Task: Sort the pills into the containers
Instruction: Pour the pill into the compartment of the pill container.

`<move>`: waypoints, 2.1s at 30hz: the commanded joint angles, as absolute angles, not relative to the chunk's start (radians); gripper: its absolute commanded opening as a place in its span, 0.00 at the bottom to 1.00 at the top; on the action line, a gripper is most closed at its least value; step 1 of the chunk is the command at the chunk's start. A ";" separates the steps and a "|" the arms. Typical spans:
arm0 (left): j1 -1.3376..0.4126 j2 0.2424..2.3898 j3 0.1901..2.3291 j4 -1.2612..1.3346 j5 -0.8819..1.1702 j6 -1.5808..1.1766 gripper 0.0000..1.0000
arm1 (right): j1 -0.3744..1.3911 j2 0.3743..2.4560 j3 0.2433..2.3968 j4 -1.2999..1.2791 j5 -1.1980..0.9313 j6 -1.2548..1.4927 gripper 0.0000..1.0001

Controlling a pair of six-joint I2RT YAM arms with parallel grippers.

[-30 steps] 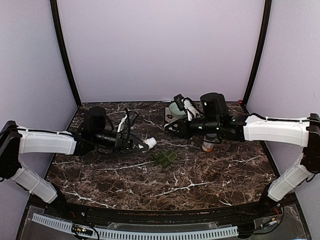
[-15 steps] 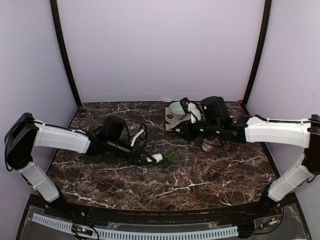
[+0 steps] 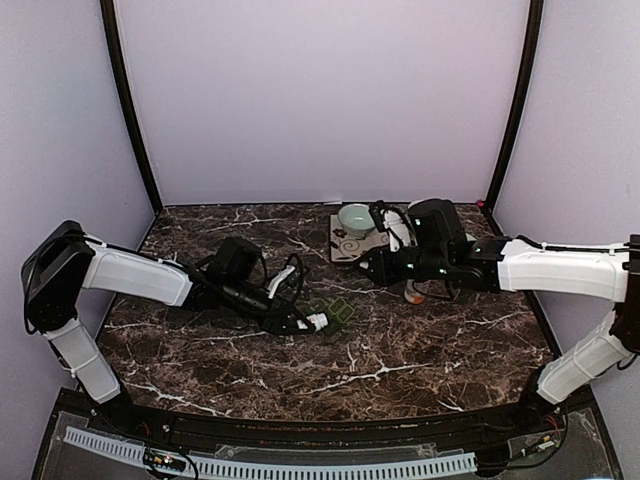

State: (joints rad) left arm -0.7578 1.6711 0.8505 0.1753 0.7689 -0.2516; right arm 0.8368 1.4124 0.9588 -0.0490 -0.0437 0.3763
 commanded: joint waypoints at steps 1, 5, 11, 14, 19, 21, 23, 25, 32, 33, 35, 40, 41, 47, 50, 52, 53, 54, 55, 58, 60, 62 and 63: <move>-0.764 1.685 0.860 0.229 0.785 -0.229 0.00 | 0.832 1.371 0.940 -0.011 -0.025 0.385 0.00; -0.764 1.697 0.860 0.247 0.779 -0.228 0.00 | 0.832 1.363 0.933 -0.012 -0.022 0.388 0.00; -0.764 1.720 0.859 0.259 0.762 -0.220 0.00 | 0.832 1.352 0.925 -0.012 -0.017 0.390 0.00; -0.765 1.730 0.859 0.263 0.749 -0.217 0.00 | 0.832 1.348 0.924 -0.014 -0.014 0.390 0.00; -0.767 1.745 0.862 0.267 0.702 -0.211 0.00 | 0.832 1.344 0.925 -0.016 -0.013 0.388 0.00; -0.767 1.750 0.863 0.271 0.688 -0.212 0.00 | 0.832 1.344 0.926 -0.015 -0.013 0.388 0.00; -0.767 1.755 0.865 0.271 0.677 -0.210 0.00 | 0.832 1.342 0.925 -0.015 -0.012 0.388 0.00; -0.767 1.763 0.869 0.271 0.669 -0.209 0.00 | 0.833 1.342 0.925 -0.017 -0.012 0.387 0.00; -0.770 1.780 0.878 0.269 0.636 -0.207 0.00 | 0.832 1.338 0.924 -0.016 -0.008 0.384 0.00; -0.770 1.783 0.880 0.269 0.633 -0.208 0.00 | 0.832 1.338 0.923 -0.017 -0.008 0.385 0.00; -0.770 1.784 0.882 0.269 0.626 -0.206 0.00 | 0.832 1.339 0.924 -0.017 -0.008 0.384 0.00; -0.770 1.786 0.884 0.267 0.610 -0.204 0.00 | 0.832 1.341 0.922 -0.015 -0.009 0.384 0.00; -0.770 1.787 0.886 0.265 0.609 -0.203 0.00 | 0.832 1.342 0.922 -0.015 -0.009 0.384 0.00; -0.770 1.787 0.889 0.256 0.592 -0.190 0.00 | 0.832 1.344 0.923 -0.017 -0.009 0.382 0.00; -0.770 1.786 0.896 0.241 0.581 -0.179 0.00 | 0.833 1.344 0.926 -0.018 -0.008 0.380 0.00; -0.769 1.786 0.898 0.235 0.578 -0.173 0.00 | 0.832 1.345 0.926 -0.020 -0.007 0.379 0.00; -0.769 1.787 0.900 0.234 0.576 -0.171 0.00 | 0.832 1.346 0.927 -0.020 -0.006 0.379 0.00; -0.769 1.788 0.900 0.232 0.573 -0.167 0.00 | 0.832 1.347 0.928 -0.020 -0.007 0.379 0.00; -0.769 1.788 0.900 0.231 0.570 -0.165 0.00 | 0.832 1.347 0.929 -0.019 -0.006 0.380 0.00; -0.763 1.788 0.899 0.231 0.568 -0.163 0.00 | 0.832 1.349 0.932 -0.020 -0.005 0.377 0.00; -0.759 1.789 0.898 0.231 0.570 -0.160 0.00 | 0.832 1.351 0.933 -0.021 -0.005 0.376 0.00; -0.757 1.790 0.898 0.229 0.573 -0.158 0.00 | 0.833 1.353 0.936 -0.023 -0.003 0.377 0.00; -0.756 1.791 0.899 0.229 0.574 -0.157 0.00 | 0.832 1.354 0.936 -0.023 -0.003 0.375 0.00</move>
State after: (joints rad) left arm -0.7628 1.7905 0.8803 0.2417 0.5735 -0.1810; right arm 0.8368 1.3632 0.9325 -0.0490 -0.0204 0.3790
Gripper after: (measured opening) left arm 0.324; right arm 0.270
